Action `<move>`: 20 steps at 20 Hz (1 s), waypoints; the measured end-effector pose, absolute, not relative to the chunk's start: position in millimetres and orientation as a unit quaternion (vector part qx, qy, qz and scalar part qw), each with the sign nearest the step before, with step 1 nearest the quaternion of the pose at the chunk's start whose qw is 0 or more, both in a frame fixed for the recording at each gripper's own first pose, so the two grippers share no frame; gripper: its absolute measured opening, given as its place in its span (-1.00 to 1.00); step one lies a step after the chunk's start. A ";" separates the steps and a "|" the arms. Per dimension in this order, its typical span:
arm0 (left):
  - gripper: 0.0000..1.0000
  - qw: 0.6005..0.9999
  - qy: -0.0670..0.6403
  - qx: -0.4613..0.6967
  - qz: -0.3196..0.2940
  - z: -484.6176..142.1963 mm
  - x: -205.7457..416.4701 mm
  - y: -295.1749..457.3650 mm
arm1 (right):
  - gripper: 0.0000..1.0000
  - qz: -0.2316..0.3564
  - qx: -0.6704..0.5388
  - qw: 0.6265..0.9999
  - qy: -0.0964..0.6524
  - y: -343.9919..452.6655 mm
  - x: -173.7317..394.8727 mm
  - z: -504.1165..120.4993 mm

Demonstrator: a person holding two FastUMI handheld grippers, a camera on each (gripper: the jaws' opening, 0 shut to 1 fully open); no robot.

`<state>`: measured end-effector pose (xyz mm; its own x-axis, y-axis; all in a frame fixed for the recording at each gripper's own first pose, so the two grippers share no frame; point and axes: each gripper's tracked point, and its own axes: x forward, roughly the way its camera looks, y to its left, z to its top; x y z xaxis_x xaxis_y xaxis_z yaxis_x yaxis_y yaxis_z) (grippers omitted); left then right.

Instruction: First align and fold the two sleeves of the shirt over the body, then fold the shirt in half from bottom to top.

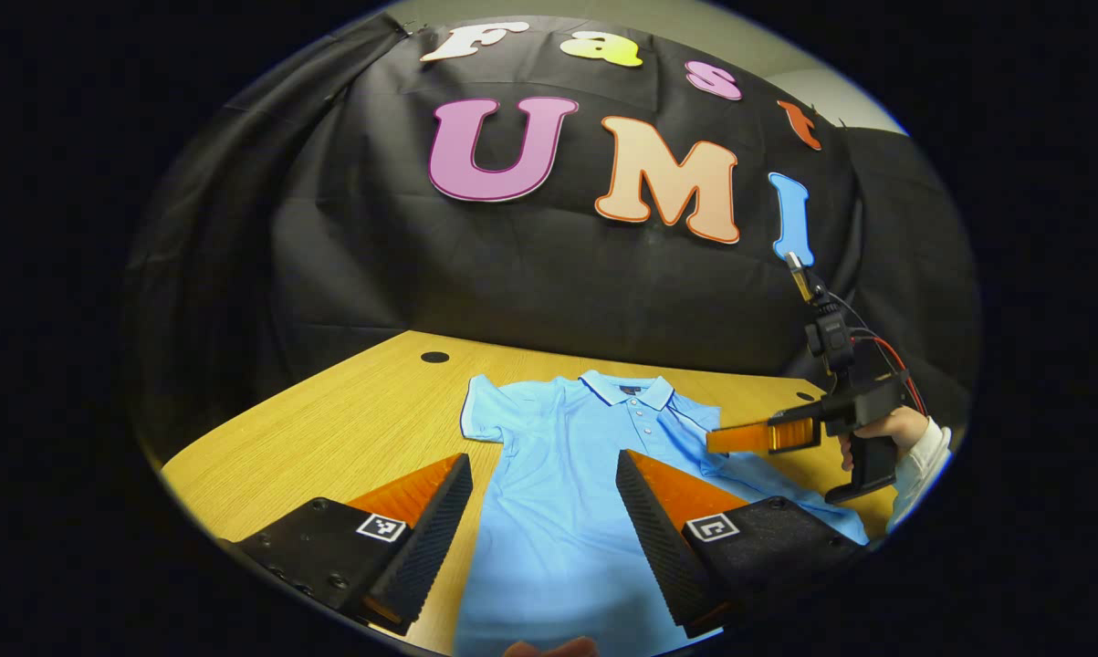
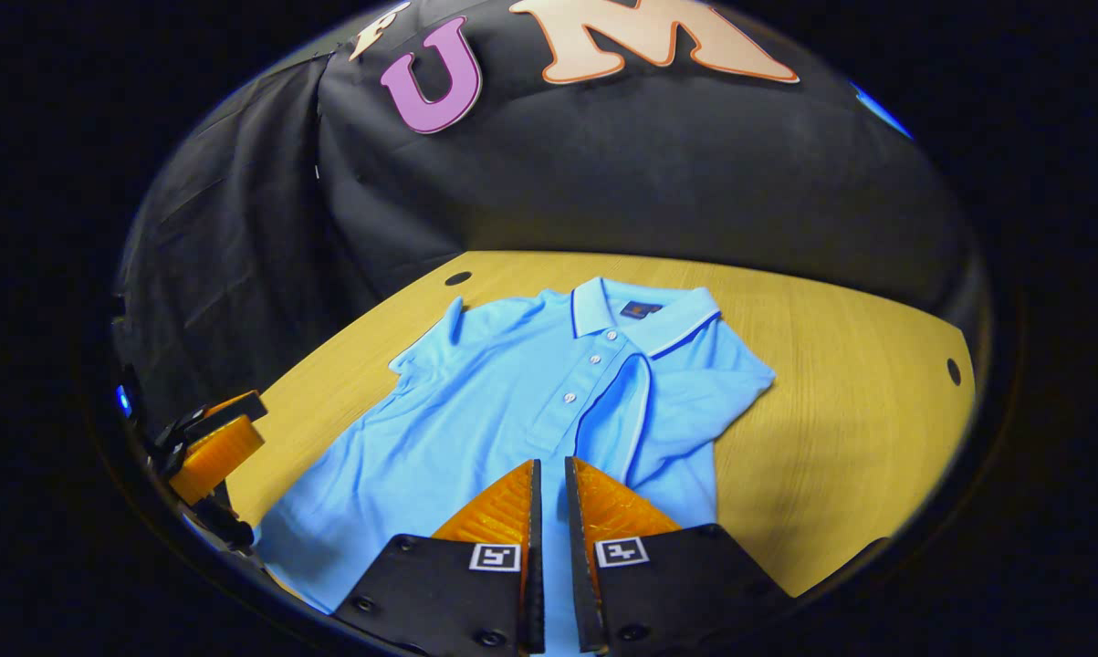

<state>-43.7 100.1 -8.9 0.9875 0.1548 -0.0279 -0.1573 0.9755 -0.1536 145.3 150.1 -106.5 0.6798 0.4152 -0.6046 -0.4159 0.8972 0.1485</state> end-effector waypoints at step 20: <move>0.89 0.956 0.241 -0.160 0.053 -58.0 113.5 192.2 | 0.97 0.143 0.051 0.972 0.179 59.5 30.4 -20.2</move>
<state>113.5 192.2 -58.0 0.8781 0.0248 -0.4779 -0.1787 0.9434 -0.2795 30.4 59.5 -20.2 0.8947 0.2962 -0.3343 -0.2599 0.9540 0.1496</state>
